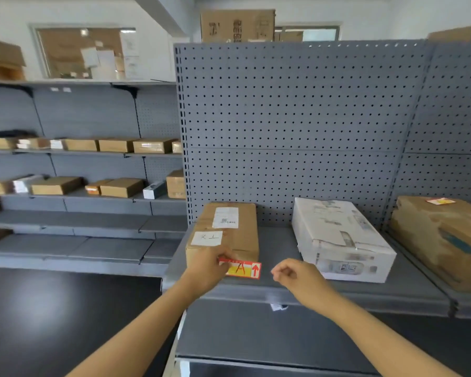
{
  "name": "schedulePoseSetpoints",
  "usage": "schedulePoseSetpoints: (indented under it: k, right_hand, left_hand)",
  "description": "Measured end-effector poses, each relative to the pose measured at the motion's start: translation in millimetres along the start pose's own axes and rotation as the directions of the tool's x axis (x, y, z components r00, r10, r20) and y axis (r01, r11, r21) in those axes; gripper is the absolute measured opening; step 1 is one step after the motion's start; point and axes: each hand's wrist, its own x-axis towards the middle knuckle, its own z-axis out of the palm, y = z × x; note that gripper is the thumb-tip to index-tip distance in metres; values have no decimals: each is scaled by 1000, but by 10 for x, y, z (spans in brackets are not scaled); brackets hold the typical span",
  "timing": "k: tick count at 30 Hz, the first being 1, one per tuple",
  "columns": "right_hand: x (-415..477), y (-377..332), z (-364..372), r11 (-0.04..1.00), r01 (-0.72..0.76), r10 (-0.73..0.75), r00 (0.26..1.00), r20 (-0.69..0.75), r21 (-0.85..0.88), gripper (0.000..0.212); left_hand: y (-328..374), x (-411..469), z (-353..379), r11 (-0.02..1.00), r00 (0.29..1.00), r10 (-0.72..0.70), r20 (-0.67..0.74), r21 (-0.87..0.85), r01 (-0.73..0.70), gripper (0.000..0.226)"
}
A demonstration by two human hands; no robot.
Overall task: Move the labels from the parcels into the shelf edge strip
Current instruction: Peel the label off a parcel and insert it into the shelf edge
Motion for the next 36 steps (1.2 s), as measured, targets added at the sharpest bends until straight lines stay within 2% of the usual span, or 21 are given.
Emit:
schedulePoseSetpoints:
  k: [3, 6, 11, 18, 36]
  right_hand:
    - [73, 4, 332, 999, -33, 33, 999, 24, -13, 13]
    - [112, 77, 625, 996, -33, 37, 998, 52, -79, 18]
    - [76, 200, 914, 950, 96, -76, 994, 80, -297, 22]
    - [167, 189, 923, 874, 186, -165, 982, 87, -450, 33]
    - [262, 185, 1023, 768, 263, -251, 962, 102, -584, 22]
  left_hand:
    - [-232, -75, -25, 999, 999, -38, 1, 9, 38, 22]
    - [-486, -123, -5, 993, 997, -70, -16, 99, 72, 21]
    - [-679, -231, 29, 986, 997, -81, 15, 150, 78, 19]
    - [-711, -144, 8, 983, 995, -76, -57, 161, 85, 21]
    - [-782, -18, 137, 985, 997, -58, -42, 159, 64, 18]
